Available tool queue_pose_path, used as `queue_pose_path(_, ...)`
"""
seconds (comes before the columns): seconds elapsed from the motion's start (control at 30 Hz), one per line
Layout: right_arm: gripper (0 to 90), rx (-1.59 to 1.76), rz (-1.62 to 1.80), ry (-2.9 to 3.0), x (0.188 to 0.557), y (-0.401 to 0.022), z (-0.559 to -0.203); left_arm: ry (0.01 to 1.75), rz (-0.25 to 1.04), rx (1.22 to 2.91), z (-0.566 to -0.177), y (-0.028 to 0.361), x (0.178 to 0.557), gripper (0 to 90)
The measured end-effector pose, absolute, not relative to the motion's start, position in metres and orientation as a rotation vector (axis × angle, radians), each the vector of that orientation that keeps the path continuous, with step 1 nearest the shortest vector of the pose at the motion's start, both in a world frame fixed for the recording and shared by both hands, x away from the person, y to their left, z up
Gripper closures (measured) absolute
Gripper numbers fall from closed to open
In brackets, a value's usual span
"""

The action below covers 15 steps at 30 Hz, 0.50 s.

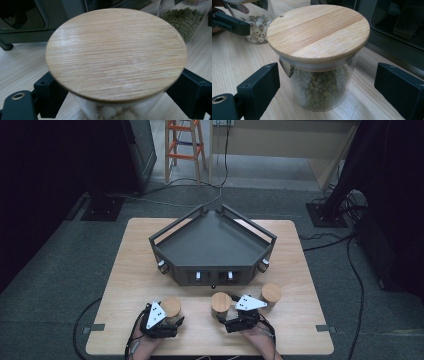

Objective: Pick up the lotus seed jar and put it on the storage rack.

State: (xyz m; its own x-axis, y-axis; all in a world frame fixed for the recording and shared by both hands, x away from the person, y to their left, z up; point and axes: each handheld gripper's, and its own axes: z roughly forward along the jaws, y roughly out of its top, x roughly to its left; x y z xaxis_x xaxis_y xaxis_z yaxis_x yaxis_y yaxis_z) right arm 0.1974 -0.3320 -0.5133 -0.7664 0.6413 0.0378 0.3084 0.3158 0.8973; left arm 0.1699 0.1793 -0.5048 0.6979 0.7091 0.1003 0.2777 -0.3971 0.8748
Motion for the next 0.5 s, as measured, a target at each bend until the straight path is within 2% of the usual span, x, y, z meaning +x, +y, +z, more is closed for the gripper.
queue_pose_path(0.17,6.1,0.828,1.436,2.272,0.198,-0.331,-0.513,0.757,0.621,2.016,-0.502,0.171,0.168,12.1)
queue_pose_path(0.2,6.1,0.830,1.434,2.271,0.198,-0.331,-0.513,0.755,0.621,2.020,-0.502,0.170,0.168,15.2)
queue_pose_path(0.27,6.1,0.836,1.434,2.269,0.198,-0.331,-0.513,0.761,0.616,2.021,-0.501,0.171,0.169,15.4)
queue_pose_path(0.33,6.1,0.837,1.433,2.270,0.198,-0.331,-0.513,0.769,0.603,2.002,-0.503,0.175,0.170,21.4)
queue_pose_path(0.5,6.1,0.834,1.430,2.272,0.197,-0.330,-0.513,0.783,0.559,1.986,-0.502,0.180,0.175,24.2)
